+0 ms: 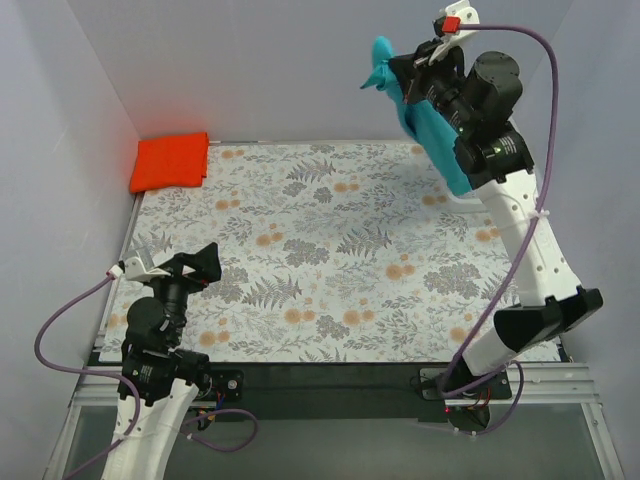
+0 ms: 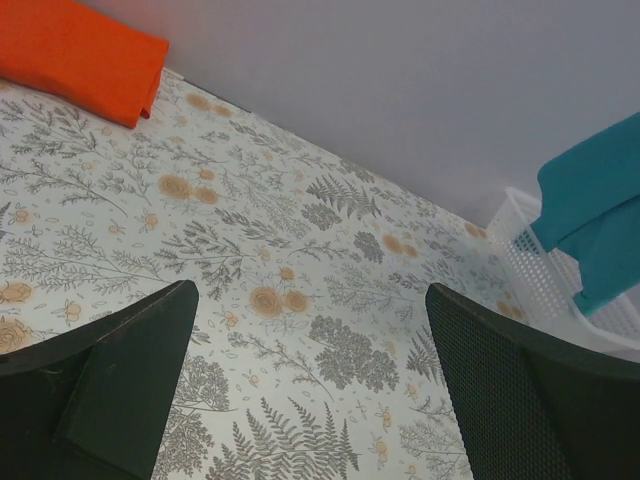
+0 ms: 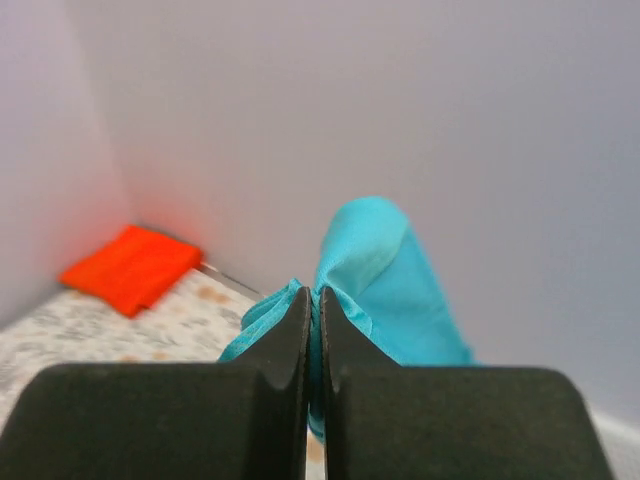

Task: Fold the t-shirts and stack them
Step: Move the tshirt to the center of the board

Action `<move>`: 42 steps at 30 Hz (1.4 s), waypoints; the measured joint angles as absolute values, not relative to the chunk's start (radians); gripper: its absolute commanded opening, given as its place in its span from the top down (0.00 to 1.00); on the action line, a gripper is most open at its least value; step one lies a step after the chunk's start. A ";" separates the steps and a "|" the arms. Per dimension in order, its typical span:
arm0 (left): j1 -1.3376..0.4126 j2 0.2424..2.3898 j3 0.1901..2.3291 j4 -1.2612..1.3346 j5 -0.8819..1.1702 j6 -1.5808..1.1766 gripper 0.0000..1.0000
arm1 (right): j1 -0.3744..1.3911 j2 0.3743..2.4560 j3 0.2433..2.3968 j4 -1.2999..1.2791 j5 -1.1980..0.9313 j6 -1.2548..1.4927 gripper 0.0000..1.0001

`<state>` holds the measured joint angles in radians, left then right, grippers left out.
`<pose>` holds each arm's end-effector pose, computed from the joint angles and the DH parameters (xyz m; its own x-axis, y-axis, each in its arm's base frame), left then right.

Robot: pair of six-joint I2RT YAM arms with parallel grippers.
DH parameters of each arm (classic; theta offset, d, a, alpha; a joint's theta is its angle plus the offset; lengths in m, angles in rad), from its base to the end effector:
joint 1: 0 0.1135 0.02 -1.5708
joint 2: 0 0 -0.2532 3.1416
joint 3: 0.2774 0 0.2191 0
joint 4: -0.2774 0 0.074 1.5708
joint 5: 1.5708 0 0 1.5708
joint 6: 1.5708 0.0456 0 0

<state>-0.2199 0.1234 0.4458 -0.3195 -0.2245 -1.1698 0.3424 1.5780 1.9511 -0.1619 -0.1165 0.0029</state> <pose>0.0686 -0.0049 0.2687 0.0053 -0.9209 -0.3897 0.0008 0.3898 -0.9209 0.2929 0.1100 0.5244 0.1962 0.0730 -0.9778 -0.4411 0.8972 -0.0215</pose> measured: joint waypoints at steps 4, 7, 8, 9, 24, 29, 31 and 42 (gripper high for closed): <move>-0.220 0.109 0.445 -0.315 -0.225 -1.170 0.02 | 0.474 1.492 1.962 -0.094 -0.225 0.022 0.99; -0.220 0.103 0.445 -0.313 -0.225 -1.170 0.02 | 0.521 1.464 1.954 -0.043 -0.302 0.052 0.99; -0.220 0.101 0.445 -0.313 -0.225 -1.170 0.02 | 0.530 1.453 1.943 -0.027 -0.326 0.064 0.99; -0.220 0.100 0.445 -0.313 -0.225 -1.170 0.02 | 0.533 1.439 1.916 -0.010 -0.341 0.075 0.99; -0.220 0.208 0.429 -0.277 -0.107 -1.219 0.02 | 0.319 1.013 0.637 -0.147 0.194 0.353 0.49; -0.220 0.374 0.426 -0.276 0.054 -1.321 0.03 | 0.170 0.897 0.600 -0.299 0.200 0.350 0.27; -0.220 0.464 0.426 -0.277 0.117 -1.353 0.02 | 0.175 0.891 0.633 -0.324 0.097 0.314 0.27; -0.231 0.950 0.479 -0.388 0.228 -1.429 0.05 | 0.719 1.077 0.673 -0.350 -0.142 0.266 0.27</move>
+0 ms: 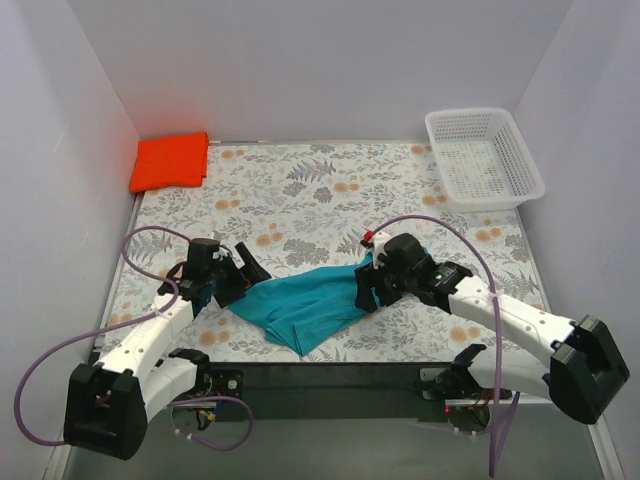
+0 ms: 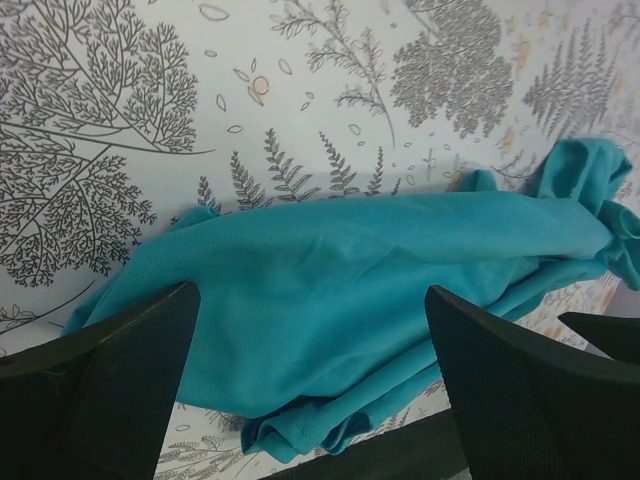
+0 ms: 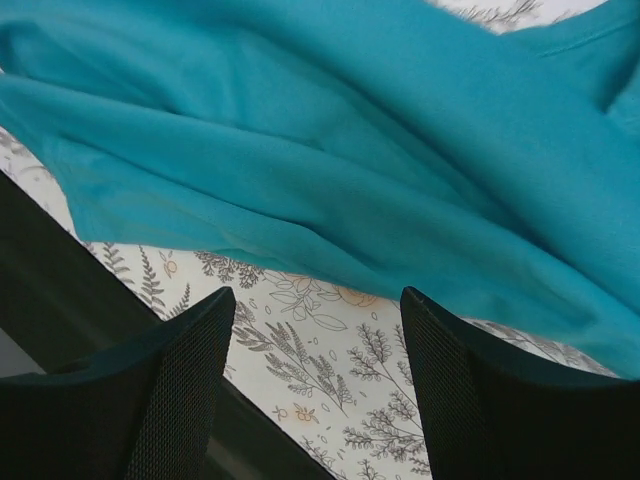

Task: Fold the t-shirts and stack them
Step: Move the tshirt to the center of the board

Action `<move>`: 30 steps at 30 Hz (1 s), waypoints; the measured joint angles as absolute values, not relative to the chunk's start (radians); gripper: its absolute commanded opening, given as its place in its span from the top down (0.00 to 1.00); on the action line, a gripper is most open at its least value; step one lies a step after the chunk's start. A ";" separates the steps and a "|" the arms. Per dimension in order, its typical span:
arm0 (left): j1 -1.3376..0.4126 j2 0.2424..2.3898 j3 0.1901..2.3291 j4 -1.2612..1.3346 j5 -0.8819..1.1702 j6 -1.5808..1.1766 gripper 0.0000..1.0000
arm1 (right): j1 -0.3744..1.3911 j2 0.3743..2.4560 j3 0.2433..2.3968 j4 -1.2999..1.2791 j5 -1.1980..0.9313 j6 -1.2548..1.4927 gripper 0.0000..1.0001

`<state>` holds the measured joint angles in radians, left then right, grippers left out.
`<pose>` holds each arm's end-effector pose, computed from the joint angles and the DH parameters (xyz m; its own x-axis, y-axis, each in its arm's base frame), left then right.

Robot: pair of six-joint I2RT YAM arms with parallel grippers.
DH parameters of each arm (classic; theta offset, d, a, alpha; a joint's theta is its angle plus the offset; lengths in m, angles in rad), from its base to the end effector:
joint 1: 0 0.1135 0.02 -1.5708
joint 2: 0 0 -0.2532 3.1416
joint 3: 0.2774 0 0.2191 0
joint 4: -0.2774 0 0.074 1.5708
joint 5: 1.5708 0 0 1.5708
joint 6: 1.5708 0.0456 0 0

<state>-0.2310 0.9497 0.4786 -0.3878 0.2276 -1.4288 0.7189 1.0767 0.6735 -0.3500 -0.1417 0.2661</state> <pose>0.1583 -0.0478 0.1876 -0.4672 -0.8808 0.0767 -0.6777 0.3010 -0.6709 0.1494 0.1393 0.2274 -0.6884 -0.2565 -0.6784 -0.5684 0.7718 0.2850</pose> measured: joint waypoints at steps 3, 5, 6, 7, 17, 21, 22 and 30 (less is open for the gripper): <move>-0.241 1.018 0.493 -0.413 0.231 -1.431 0.09 | 0.773 1.186 0.673 -0.329 -0.134 0.275 0.32; -0.249 1.057 0.500 -0.420 0.231 -1.434 0.12 | 0.780 1.269 0.673 -0.312 -0.116 0.278 0.35; -0.253 1.072 0.501 -0.419 0.230 -1.436 0.13 | 0.779 1.309 0.675 -0.306 -0.105 0.278 0.36; -0.256 1.084 0.502 -0.420 0.230 -1.437 0.15 | 0.776 1.348 0.682 -0.303 -0.092 0.276 0.36; -0.262 1.435 0.692 -0.335 0.229 -1.435 0.31 | 0.691 1.541 0.851 -0.241 -0.062 0.252 0.37; -0.264 1.720 0.956 -0.281 0.244 -1.412 0.39 | 0.690 1.521 0.857 -0.233 -0.075 0.263 0.36; -0.264 1.787 1.029 -0.266 0.248 -1.398 0.39 | 0.690 1.506 0.855 -0.234 -0.077 0.266 0.36; -0.271 1.944 1.301 -0.250 0.192 -1.272 0.19 | 0.676 1.255 0.834 -0.268 -0.042 0.290 0.33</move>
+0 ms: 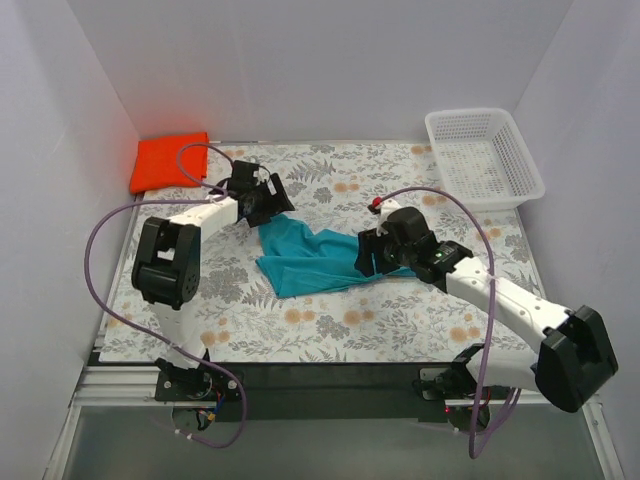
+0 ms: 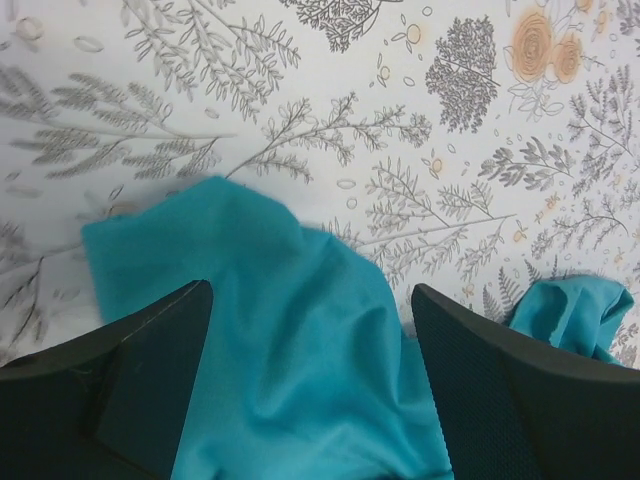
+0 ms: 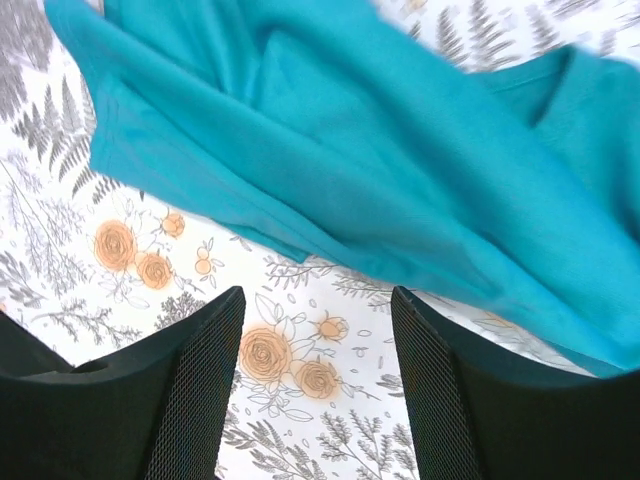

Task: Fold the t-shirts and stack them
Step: Move the tshirt to the center of the board, then flatten the tshirt out

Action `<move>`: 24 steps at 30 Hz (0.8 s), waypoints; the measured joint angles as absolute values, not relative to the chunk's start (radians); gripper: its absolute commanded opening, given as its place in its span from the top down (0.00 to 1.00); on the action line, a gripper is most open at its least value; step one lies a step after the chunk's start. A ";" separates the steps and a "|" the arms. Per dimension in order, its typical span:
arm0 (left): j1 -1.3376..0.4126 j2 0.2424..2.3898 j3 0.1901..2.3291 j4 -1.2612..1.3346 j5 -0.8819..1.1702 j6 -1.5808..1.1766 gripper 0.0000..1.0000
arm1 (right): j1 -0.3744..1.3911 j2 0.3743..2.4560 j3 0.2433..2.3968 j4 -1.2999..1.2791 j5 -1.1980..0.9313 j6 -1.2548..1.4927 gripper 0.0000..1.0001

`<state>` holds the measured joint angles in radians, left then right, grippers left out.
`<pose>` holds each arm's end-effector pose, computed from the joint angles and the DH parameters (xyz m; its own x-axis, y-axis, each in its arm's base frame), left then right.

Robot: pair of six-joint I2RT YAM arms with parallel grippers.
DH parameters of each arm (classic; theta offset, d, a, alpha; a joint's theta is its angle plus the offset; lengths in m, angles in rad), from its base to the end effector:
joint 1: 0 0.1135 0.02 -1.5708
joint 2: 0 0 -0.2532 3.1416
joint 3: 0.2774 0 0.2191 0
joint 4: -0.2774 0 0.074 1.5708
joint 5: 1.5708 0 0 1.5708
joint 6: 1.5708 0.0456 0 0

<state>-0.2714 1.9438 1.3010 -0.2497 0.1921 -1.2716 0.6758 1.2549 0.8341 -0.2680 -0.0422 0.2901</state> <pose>0.3748 -0.1133 0.1785 -0.5829 -0.8114 -0.0429 -0.6052 0.4687 -0.6434 0.1942 0.1582 0.2469 -0.6612 -0.1638 -0.7321 -0.4813 0.8412 0.2465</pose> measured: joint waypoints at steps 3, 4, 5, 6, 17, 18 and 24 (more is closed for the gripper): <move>-0.285 1.798 1.204 -0.259 0.132 -1.272 0.18 | 0.635 1.163 0.818 -0.294 -0.004 0.289 0.33; -0.297 1.715 1.150 -0.275 0.101 -1.285 0.19 | 0.617 1.142 0.812 -0.304 0.005 0.289 0.32; -0.314 1.625 1.100 -0.300 0.071 -1.308 0.21 | 0.595 1.118 0.802 -0.315 0.014 0.287 0.32; -0.335 1.536 1.060 -0.324 0.047 -1.338 0.23 | 0.573 1.097 0.791 -0.327 0.023 0.285 0.33; -0.502 1.304 0.896 -0.532 -0.070 -1.702 0.43 | 0.506 0.982 0.689 -0.394 0.059 0.273 0.33; -0.504 1.338 0.896 -0.551 -0.084 -1.729 0.44 | 0.506 0.977 0.681 -0.396 0.058 0.273 0.33; -0.505 1.478 0.915 -0.611 -0.134 -1.812 0.46 | 0.506 0.935 0.631 -0.404 0.057 0.270 0.33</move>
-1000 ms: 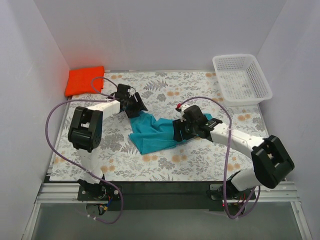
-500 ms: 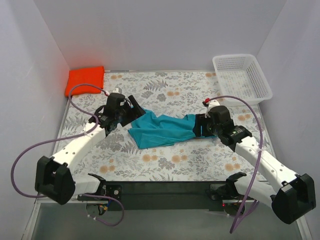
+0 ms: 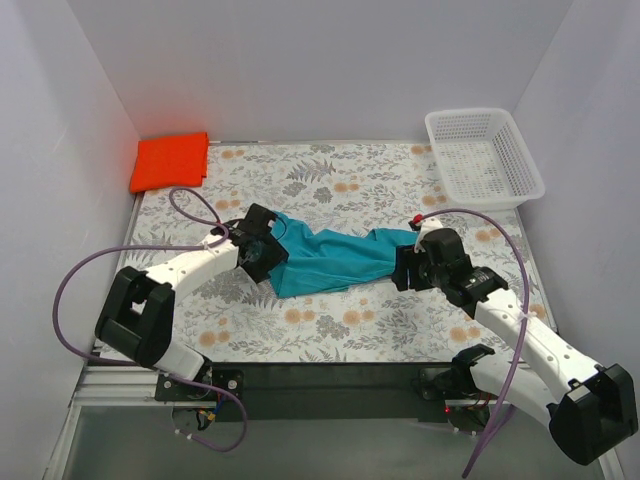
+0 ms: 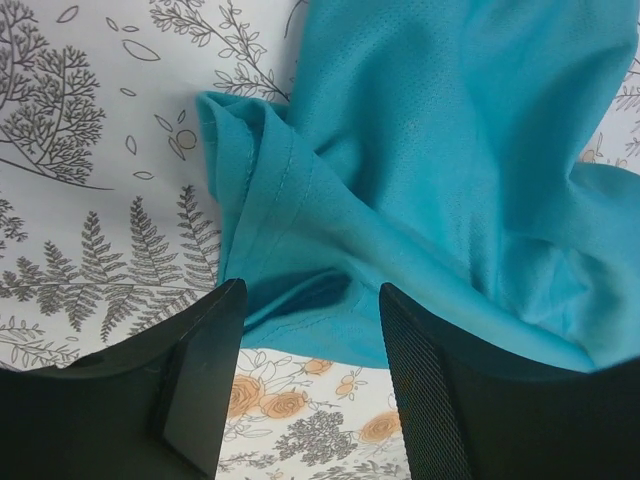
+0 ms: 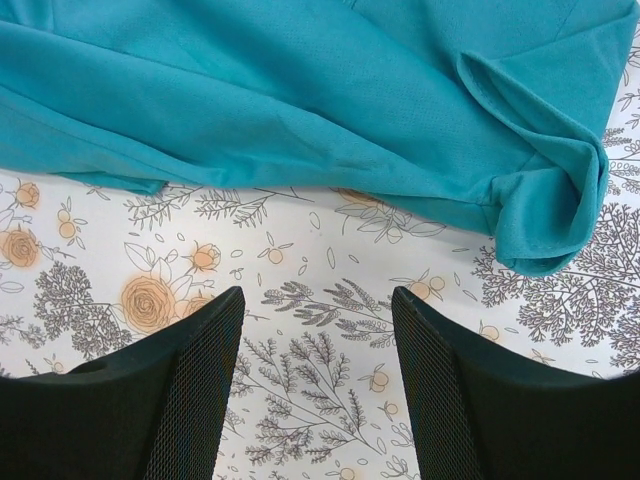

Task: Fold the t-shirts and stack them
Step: Flatten the tshirt out

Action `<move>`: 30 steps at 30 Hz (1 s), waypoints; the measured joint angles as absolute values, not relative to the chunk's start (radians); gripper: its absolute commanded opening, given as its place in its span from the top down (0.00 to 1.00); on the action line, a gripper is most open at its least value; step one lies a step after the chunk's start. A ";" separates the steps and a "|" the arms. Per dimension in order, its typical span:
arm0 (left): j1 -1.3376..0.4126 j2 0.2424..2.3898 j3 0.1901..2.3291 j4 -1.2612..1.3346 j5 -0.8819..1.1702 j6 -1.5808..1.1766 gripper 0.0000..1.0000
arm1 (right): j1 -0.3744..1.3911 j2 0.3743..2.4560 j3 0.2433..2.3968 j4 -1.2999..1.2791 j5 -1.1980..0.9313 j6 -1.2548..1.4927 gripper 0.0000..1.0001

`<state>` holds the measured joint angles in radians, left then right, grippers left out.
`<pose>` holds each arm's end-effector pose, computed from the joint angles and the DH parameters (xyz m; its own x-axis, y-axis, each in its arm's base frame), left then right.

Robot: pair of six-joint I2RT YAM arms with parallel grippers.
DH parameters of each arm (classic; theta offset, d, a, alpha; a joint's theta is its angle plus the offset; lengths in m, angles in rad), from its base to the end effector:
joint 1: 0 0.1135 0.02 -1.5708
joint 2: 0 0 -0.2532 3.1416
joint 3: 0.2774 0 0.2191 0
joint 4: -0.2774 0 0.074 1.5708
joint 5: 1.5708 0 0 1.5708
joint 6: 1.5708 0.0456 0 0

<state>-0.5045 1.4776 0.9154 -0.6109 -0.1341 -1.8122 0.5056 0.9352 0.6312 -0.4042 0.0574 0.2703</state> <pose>0.2243 -0.1169 0.1942 -0.2282 -0.9732 -0.0271 -0.8874 0.2193 -0.4055 0.1583 0.0846 0.2337 -0.6674 -0.0647 -0.7419 -0.2773 0.9462 0.1669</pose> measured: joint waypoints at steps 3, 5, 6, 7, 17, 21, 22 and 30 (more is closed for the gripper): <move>-0.512 1.519 0.941 -0.617 -0.139 -1.827 0.46 | 0.505 0.919 0.615 -0.405 0.057 0.267 0.33; -0.521 1.528 0.944 -0.618 -0.139 -1.835 0.46 | 0.505 0.912 0.603 -0.406 0.058 0.266 0.33; -0.526 1.529 0.944 -0.619 -0.140 -1.839 0.46 | 0.505 0.909 0.598 -0.405 0.058 0.265 0.33; -0.531 1.530 0.944 -0.620 -0.140 -1.842 0.46 | 0.505 0.909 0.593 -0.405 0.058 0.265 0.33; -0.583 1.567 0.961 -0.622 -0.143 -1.842 0.59 | 0.505 0.911 0.583 -0.410 0.065 0.262 0.33; -0.590 1.570 0.961 -0.623 -0.154 -1.838 0.85 | 0.505 0.912 0.583 -0.410 0.070 0.262 0.33; -0.590 1.570 0.961 -0.626 -0.160 -1.834 0.93 | 0.505 0.912 0.583 -0.410 0.072 0.262 0.33; -0.590 1.430 0.953 -0.712 -0.258 -1.809 1.00 | 0.480 0.953 0.616 -0.427 0.148 0.266 0.33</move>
<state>-0.5896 1.4300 0.9527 -0.7124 -0.2584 -1.8091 0.4801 0.9527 0.6163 -0.4271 0.1482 0.2657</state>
